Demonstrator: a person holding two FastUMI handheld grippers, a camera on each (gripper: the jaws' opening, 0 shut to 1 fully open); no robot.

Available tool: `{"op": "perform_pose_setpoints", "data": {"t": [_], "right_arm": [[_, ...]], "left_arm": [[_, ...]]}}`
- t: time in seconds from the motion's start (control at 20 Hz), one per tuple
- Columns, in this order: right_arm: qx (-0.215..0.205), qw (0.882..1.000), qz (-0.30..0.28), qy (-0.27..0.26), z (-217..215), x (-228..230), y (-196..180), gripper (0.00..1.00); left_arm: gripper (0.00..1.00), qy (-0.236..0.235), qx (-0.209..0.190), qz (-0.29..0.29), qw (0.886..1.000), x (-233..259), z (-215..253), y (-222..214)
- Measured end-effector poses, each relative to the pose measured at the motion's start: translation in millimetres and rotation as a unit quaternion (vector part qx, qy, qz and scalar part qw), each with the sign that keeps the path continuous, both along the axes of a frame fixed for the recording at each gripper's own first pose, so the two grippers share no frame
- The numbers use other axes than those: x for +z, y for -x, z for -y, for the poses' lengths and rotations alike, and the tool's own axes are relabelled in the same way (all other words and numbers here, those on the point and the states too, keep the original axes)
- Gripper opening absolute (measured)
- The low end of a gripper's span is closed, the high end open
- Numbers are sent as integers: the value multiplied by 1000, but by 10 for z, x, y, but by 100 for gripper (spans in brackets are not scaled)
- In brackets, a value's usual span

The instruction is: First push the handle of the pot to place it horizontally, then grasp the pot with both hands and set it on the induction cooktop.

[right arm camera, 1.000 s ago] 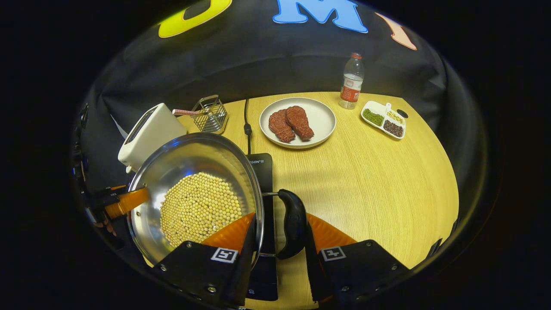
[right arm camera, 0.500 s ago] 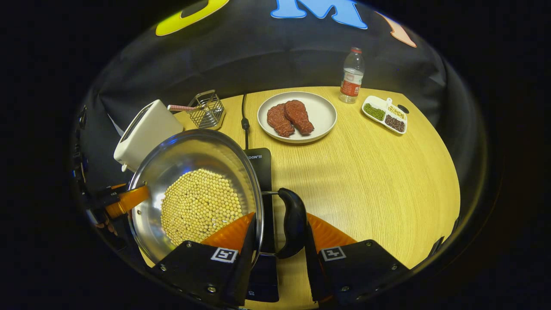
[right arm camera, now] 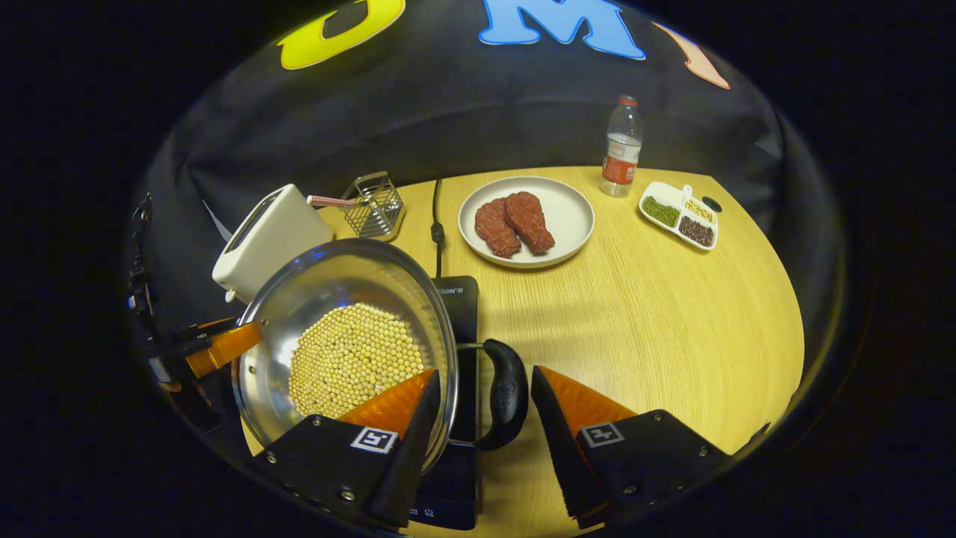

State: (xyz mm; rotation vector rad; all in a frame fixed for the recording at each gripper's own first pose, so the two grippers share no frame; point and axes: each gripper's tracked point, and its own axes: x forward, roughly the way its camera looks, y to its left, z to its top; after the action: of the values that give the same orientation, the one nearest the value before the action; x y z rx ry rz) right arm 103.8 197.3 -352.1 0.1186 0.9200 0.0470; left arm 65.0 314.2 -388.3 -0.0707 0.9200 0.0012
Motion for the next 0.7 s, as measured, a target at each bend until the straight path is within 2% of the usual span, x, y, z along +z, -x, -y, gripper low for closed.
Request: {"op": "perform_pose_setpoints", "data": {"t": [0.05, 0.1, 0.2, 0.3, 0.35, 0.5, 0.55, 0.7], "right_arm": [[6, 1000, 12, 1, 24, 79, -14, 77], [11, 1000, 24, 1, 54, 159, -4, 83], [18, 999, 50, 3, 132, 318, 7, 93], [22, 997, 80, -1, 198, 502, 25, 96], [21, 995, 97, -5, 234, 615, 37, 97], [17, 987, 160, 1, 419, 1007, 66, 96], [14, 983, 181, 9, 502, 1132, 87, 96], [0, 971, 240, 22, 708, 1562, 167, 96]], "left_arm": [[87, -2, 11, 13, 1000, 102, -24, 11], [93, -9, 20, 28, 999, 201, -60, 23], [91, -16, 37, 60, 997, 455, -31, 25], [97, -36, 46, 98, 994, 752, 54, 54], [99, -46, 45, 121, 991, 930, 146, 48], [95, -46, 41, 190, 980, 1447, 565, 79], [98, -47, 45, 210, 975, 1576, 684, 93], [96, -49, 56, 250, 965, 1918, 1023, 258]]}}
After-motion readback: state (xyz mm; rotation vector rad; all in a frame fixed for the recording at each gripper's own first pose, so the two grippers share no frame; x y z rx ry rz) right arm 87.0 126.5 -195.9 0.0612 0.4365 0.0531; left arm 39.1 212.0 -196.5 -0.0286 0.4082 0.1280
